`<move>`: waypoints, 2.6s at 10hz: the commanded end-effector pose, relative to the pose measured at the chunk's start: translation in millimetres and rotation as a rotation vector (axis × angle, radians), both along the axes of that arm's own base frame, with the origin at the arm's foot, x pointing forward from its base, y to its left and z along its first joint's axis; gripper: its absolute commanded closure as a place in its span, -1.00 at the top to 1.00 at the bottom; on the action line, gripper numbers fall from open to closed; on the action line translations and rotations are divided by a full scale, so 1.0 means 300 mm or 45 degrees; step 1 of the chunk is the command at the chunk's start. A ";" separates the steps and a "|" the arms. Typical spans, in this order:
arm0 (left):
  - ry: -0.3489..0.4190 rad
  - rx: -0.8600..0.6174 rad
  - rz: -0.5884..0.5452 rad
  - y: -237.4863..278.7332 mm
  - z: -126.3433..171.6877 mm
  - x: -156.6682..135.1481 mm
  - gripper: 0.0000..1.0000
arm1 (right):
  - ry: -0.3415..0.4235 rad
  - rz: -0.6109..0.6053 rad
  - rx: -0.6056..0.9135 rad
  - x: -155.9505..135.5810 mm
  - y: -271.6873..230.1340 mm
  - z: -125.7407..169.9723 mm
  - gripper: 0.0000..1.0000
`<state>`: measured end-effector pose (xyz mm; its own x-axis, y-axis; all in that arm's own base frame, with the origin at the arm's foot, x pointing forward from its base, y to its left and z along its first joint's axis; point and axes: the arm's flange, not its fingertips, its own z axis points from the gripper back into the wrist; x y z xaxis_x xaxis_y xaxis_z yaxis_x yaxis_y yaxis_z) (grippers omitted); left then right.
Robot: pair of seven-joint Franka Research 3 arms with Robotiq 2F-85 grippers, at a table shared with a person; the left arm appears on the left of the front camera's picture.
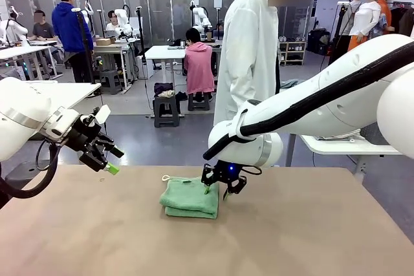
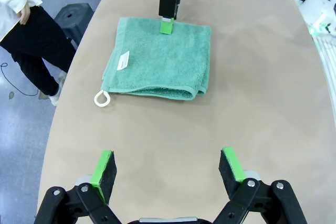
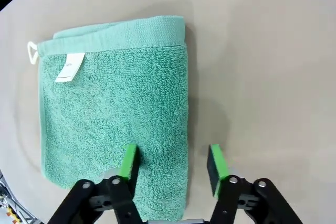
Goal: Fold the towels and place them in the basket.
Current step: Place the folded Towel with hook on the right side of the table.
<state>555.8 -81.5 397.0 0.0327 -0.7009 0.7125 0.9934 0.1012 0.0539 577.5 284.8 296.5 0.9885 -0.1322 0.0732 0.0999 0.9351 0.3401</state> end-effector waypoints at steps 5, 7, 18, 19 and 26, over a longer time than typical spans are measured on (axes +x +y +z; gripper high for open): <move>-0.004 0.002 0.000 0.000 0.002 0.002 0.98 | -0.078 0.024 -0.024 0.009 0.002 -0.017 -1.00; -0.004 0.002 0.000 0.000 0.002 0.002 0.98 | -0.069 0.019 0.000 0.017 -0.037 -0.021 -1.00; -0.004 0.002 0.000 0.000 0.002 0.002 0.98 | -0.205 0.173 -0.186 0.062 -1.419 0.163 -1.00; -0.004 0.002 0.000 0.000 0.002 0.002 0.98 | -0.193 0.204 -0.184 0.075 -1.457 0.160 -1.00; -0.004 0.002 0.000 0.000 0.002 0.002 0.98 | -0.184 0.318 -0.254 0.084 -1.481 0.241 0.63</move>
<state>555.8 -81.2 397.0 0.0333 -0.7010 0.7124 0.9933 0.1019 0.0538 605.2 -157.1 359.0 0.9674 0.1138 0.2261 -0.1521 0.9754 0.1596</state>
